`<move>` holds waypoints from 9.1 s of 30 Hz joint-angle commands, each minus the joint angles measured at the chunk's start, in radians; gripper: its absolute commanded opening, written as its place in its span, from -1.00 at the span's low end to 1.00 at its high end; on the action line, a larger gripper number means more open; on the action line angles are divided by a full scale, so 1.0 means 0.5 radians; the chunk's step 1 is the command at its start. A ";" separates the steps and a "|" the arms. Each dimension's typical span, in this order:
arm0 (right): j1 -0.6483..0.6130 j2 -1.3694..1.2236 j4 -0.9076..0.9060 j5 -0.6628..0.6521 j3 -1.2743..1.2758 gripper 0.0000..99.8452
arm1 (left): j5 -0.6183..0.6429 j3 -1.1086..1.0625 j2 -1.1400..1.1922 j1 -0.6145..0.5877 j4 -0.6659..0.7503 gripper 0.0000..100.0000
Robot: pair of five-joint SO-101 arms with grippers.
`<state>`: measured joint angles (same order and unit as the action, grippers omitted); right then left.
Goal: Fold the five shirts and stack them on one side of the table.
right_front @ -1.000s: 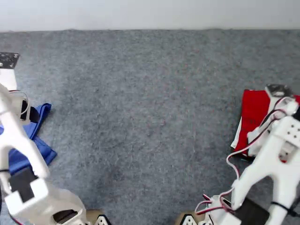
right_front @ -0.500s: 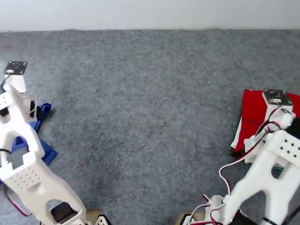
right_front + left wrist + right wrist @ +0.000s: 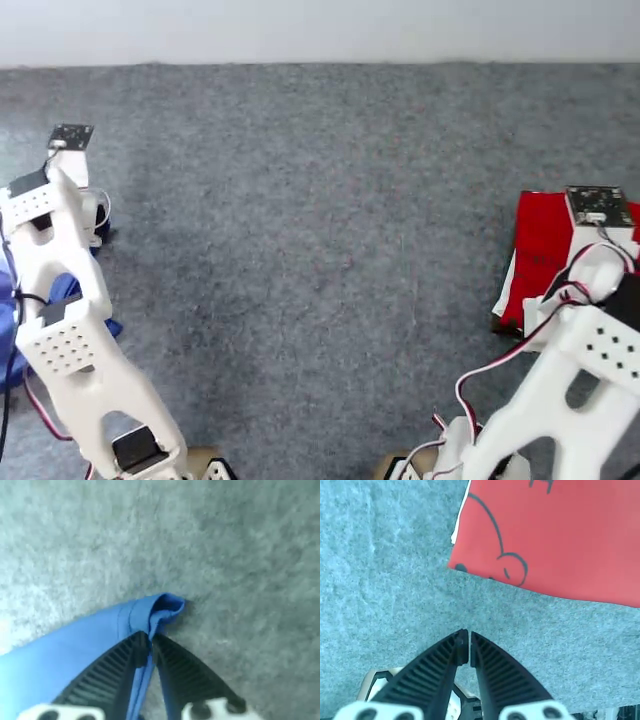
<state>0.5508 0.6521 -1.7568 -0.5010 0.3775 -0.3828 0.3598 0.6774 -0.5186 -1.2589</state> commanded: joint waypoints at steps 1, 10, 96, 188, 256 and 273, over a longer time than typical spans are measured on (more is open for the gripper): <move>-0.014 0.081 -0.078 -0.018 -0.009 -0.98 | 0.015 0.204 -0.040 0.052 -0.110 -0.97; -0.014 0.100 -0.075 -0.018 -0.009 -0.98 | 0.015 0.910 -0.028 0.052 -0.614 -0.97; -0.020 0.103 -0.078 -0.012 0.273 -0.98 | 0.239 2.601 -0.491 1.694 -0.973 -0.97; -2.168 -2.527 -0.084 0.061 -2.256 -0.98 | -0.341 0.750 -0.571 -0.169 -0.994 -0.97; -0.790 -0.575 0.977 -1.310 -3.587 -0.98 | -0.454 -0.269 -3.305 0.359 -0.245 -0.97; -1.063 -0.643 0.867 -1.301 -1.989 -0.98 | -0.580 -1.695 -3.317 0.512 0.368 -0.97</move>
<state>0.0430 0.3897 -1.3794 -1.1485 -0.7595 -0.6283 -0.3414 -0.9782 -0.2931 -1.1822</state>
